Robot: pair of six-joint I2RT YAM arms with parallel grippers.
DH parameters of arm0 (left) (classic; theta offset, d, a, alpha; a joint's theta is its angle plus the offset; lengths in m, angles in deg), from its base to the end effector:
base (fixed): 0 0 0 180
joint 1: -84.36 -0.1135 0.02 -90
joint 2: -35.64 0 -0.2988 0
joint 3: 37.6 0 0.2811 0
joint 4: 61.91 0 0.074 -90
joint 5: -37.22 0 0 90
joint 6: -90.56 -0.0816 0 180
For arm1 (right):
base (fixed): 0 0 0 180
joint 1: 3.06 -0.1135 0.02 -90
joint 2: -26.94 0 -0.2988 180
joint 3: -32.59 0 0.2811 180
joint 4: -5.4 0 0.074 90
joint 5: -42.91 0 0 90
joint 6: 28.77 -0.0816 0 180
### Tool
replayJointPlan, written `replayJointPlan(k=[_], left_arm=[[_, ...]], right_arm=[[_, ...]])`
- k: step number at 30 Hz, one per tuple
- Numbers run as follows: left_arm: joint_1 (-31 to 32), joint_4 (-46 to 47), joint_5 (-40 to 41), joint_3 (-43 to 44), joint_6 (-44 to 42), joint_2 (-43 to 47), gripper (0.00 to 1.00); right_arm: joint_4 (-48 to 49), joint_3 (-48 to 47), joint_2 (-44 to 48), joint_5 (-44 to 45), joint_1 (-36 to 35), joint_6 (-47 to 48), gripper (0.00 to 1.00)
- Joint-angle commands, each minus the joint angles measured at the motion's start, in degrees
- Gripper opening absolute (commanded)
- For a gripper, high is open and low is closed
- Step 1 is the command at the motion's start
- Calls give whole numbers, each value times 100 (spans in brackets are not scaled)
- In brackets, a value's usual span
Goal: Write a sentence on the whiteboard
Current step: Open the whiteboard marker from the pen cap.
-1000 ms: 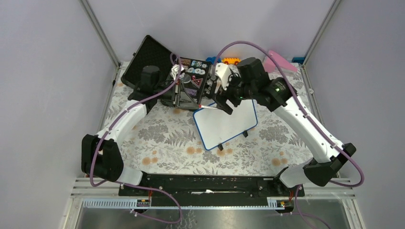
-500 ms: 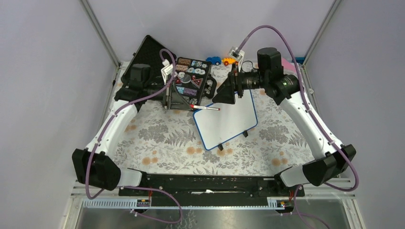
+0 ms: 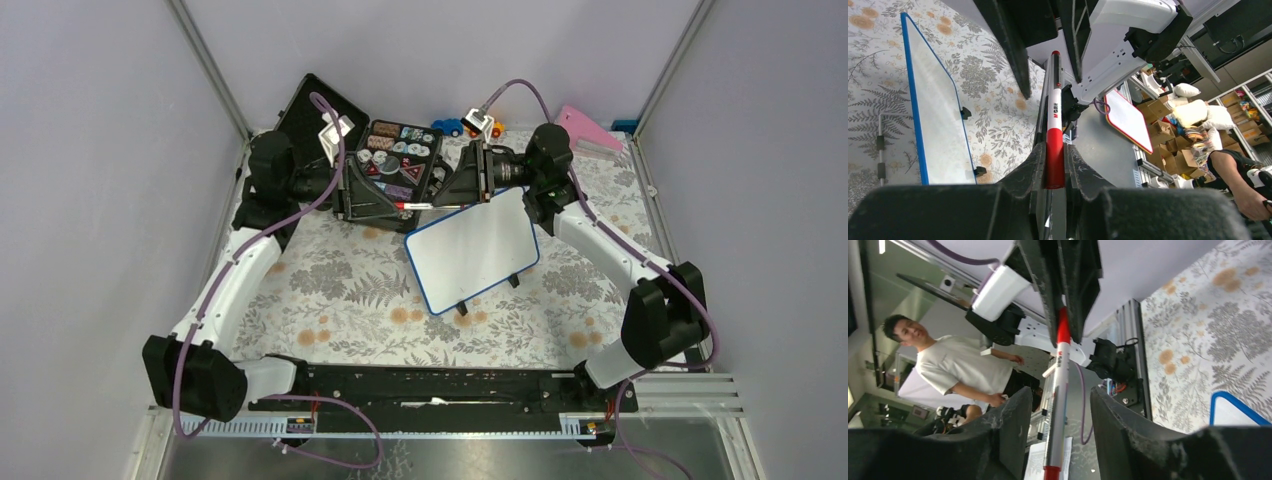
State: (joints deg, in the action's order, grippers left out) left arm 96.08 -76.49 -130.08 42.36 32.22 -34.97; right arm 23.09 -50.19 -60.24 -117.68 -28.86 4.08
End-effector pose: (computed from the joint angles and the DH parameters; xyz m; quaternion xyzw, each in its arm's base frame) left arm 0.2675 -0.1368 0.4326 0.3148 0.6410 -0.6232 0.3187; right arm 0.3122 0.2364 0.4136 -0.2994 0.6101 0.6925 0.2421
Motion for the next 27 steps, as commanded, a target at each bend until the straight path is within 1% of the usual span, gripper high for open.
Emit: replayJointPlan(k=[1,3,5,10,15,18,21,24,27], left_arm=[[-92,2431,-101,-399,1768,4,0],[-124,3414,-97,-603,2523,-28,0],[-143,3554,-69,-675,2645,-62,0],[-162,3470,-7,-657,2625,-109,0],[-157,3370,36,-646,2648,-123,0],[-161,3291,39,-671,2632,-103,0],[-153,3203,33,-691,2598,-72,0],[-153,3057,13,-690,2505,-58,0],[-153,2848,16,-682,2367,-46,0]], right_arm=[[2556,22,-89,-374,3,-1908,50],[2540,85,-40,-360,5,-1901,46],[2505,122,8,-380,5,-1874,45],[1778,127,168,-388,6,-1266,45],[1449,75,164,-351,0,-1049,38],[1035,-3,166,-288,-2,-722,34],[607,-70,154,-226,-3,-435,34],[373,-128,148,-168,-6,-277,39],[336,-168,134,-149,-4,-253,42]])
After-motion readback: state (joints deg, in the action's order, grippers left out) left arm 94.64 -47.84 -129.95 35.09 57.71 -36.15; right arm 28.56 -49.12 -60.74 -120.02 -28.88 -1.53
